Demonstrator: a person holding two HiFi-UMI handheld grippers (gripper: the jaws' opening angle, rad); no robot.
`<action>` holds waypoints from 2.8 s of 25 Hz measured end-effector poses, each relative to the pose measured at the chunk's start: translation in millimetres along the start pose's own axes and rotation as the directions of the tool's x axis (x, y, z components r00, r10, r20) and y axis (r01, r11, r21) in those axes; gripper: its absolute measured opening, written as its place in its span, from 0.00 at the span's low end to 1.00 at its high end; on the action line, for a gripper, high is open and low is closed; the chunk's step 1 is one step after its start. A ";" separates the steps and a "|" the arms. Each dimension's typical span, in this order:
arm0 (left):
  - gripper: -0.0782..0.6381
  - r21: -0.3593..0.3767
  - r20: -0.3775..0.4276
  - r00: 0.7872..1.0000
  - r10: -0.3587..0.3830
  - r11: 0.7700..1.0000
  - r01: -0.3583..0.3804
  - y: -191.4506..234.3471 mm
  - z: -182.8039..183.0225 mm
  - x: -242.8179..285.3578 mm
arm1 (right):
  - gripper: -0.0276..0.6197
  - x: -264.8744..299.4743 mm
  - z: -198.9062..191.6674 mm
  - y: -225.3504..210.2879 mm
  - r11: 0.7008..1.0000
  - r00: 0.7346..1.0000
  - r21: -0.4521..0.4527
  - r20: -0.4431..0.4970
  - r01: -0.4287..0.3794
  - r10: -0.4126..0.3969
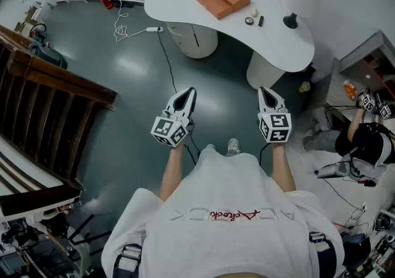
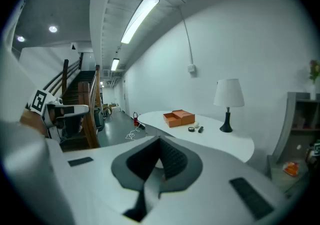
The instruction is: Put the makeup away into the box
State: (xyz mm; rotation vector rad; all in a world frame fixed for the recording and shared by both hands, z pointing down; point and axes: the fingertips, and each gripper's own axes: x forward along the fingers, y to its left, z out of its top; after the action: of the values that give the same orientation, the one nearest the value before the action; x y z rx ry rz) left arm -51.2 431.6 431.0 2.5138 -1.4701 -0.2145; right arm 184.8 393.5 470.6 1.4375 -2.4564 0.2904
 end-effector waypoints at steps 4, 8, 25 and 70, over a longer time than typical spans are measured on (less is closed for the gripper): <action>0.12 0.033 -0.020 1.000 -0.013 0.999 0.014 -5.8 -3.4 9.3 | 0.07 3.1 -0.7 -4.6 1.000 1.000 -0.003 0.000 -0.006 0.006; 0.12 0.036 -0.025 1.000 -0.009 0.999 0.009 -7.8 -5.4 20.0 | 0.07 6.5 -1.6 -12.6 1.000 1.000 0.003 0.001 -0.012 0.012; 0.12 0.022 -0.018 0.998 0.064 0.998 -0.063 -6.6 -11.9 68.7 | 0.07 32.5 -8.1 -57.1 0.997 0.997 0.016 -0.005 -0.077 0.077; 0.12 -0.074 -0.042 0.999 -0.002 0.997 -0.001 254.0 17.2 305.0 | 0.07 363.5 84.8 -104.3 0.998 0.995 -0.042 -0.092 -0.040 0.036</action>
State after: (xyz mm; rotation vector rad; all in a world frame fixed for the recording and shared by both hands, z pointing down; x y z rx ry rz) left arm -119.6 42.9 476.6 2.4455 -1.4197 -0.2109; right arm 94.9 19.3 517.0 1.3317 -2.4040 0.3018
